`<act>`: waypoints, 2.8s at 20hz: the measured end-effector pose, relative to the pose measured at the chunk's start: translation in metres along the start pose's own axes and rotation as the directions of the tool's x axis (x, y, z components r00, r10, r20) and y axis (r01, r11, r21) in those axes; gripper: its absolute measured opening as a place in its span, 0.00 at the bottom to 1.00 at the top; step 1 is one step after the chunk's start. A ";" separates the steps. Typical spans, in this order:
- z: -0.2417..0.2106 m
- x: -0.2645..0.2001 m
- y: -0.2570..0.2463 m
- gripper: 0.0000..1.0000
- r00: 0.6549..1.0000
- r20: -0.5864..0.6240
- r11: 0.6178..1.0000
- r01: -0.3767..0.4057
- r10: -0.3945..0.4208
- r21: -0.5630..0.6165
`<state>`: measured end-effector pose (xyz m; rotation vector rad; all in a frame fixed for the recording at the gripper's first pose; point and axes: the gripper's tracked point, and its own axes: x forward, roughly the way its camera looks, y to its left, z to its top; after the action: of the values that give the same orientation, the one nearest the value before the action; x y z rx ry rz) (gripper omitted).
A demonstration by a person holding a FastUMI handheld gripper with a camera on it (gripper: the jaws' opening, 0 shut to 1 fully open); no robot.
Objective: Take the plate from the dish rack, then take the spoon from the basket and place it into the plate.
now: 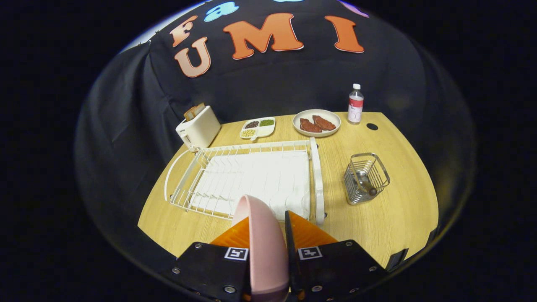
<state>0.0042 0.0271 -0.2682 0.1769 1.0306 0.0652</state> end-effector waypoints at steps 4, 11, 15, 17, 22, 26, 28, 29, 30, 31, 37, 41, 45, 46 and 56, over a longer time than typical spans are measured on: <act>-0.032 0.008 0.001 0.29 0.999 -0.043 0.999 -0.029 0.030 0.022; -0.077 0.028 -0.008 0.29 0.996 -0.082 0.997 -0.028 0.034 0.076; -0.085 0.037 -0.003 0.29 0.994 -0.076 0.987 -0.067 0.079 0.149; -0.089 0.040 -0.002 0.29 0.993 -0.081 0.984 -0.073 0.088 0.165; -0.095 0.048 -0.013 0.32 0.994 -0.094 0.986 -0.038 0.054 0.161; -0.098 0.050 -0.024 0.43 0.996 -0.094 0.995 0.002 0.008 0.105; -0.098 0.049 -0.028 0.46 0.996 -0.086 0.997 0.019 -0.013 0.076; -0.096 0.048 -0.032 0.46 0.997 -0.077 0.997 0.034 -0.029 0.062; -0.095 0.047 -0.034 0.46 0.997 -0.073 0.998 0.041 -0.037 0.056; -0.094 0.045 -0.034 0.49 0.997 -0.075 0.997 0.038 -0.033 0.060; -0.066 0.019 -0.055 0.59 0.998 0.025 0.997 0.062 -0.064 0.045; -0.036 0.000 -0.072 0.68 0.986 0.143 0.996 0.087 -0.088 0.017; 0.009 -0.008 -0.109 0.68 0.922 0.333 0.978 0.208 -0.198 0.005; 0.018 -0.008 -0.121 0.68 0.897 0.375 0.966 0.258 -0.235 -0.012; 0.042 0.042 -0.172 0.44 0.824 0.441 0.912 0.408 -0.355 -0.028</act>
<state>0.0566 -0.1408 -0.3129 -0.1298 0.6008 -0.2698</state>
